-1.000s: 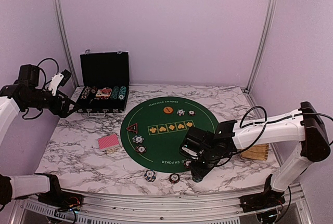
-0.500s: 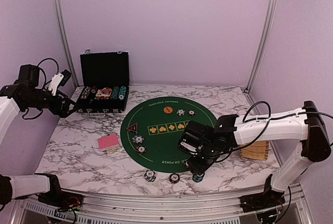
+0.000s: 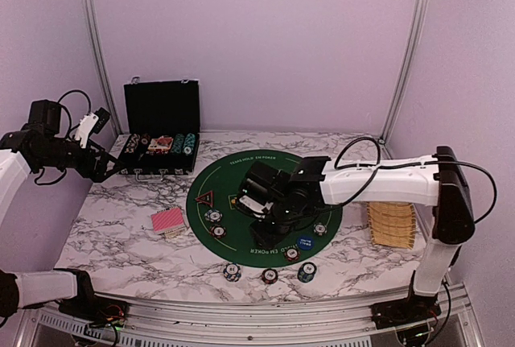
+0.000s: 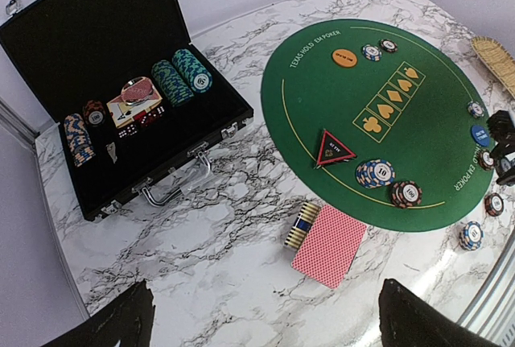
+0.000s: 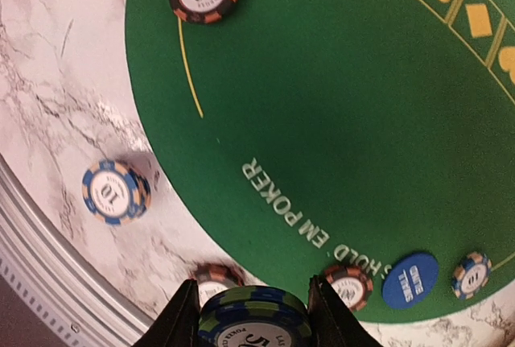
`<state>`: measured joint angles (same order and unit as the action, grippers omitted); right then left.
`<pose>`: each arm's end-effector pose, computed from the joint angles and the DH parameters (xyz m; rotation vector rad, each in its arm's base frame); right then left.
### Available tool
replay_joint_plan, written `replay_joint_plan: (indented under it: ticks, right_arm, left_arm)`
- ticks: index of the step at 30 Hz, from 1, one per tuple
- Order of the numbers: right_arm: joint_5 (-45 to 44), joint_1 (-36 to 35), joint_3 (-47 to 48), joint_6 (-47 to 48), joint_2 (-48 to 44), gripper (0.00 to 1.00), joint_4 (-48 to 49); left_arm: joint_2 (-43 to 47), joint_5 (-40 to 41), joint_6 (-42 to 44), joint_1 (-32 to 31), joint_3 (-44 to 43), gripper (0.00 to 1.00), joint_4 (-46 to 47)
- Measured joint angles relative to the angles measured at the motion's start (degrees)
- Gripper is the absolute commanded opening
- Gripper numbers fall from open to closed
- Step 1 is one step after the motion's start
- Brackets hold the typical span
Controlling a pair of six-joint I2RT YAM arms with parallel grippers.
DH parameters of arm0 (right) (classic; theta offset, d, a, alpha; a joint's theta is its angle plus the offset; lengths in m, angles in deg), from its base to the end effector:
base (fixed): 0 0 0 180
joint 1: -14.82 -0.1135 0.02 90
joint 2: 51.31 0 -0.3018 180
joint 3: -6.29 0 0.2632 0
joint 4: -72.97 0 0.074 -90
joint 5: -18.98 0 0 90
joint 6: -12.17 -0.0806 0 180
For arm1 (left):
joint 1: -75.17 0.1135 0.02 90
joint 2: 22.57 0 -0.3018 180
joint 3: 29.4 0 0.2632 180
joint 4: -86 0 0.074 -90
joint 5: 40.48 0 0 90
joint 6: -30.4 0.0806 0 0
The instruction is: Distribute texas hold em gaming equipment
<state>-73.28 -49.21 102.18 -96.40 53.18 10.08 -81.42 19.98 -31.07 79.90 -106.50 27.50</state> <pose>0.1801 0.3625 0.2198 -1.0971 2.6425 0.2653 0.2264 -0.0211 0.3611 0.7048 2.0623 -0.2594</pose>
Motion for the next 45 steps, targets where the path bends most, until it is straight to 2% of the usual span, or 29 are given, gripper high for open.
replay_joint_plan:
  ticks: [8, 13, 26, 37, 45]
  right_arm:
    - [0.61, -0.42, 15.98, 3.52, 17.59, 0.34, 1.90]
    - [0.70, -0.13, 22.14, 4.94, 23.23, 0.34, 2.38]
    - [3.23, 0.07, 23.54, 6.47, 25.68, 0.35, 3.52]
    - [3.45, 0.94, 23.45, 6.62, 27.02, 0.58, 4.44]
    - [2.40, 2.38, 22.49, 6.64, 25.66, 0.59, 4.39]
  left_arm:
    - [0.46, 0.02, 0.02, 0.00, 0.00, 0.99, 0.00]
    - [0.55, 0.04, 0.09, 0.00, 0.00, 0.99, 0.00]
    - [0.55, 0.02, 0.44, 0.00, 0.02, 0.99, 0.00]
    - [0.57, 0.04, 0.46, 0.00, 0.02, 0.99, 0.00]
    - [0.57, 0.04, 0.48, 0.00, 0.02, 0.99, 0.00]
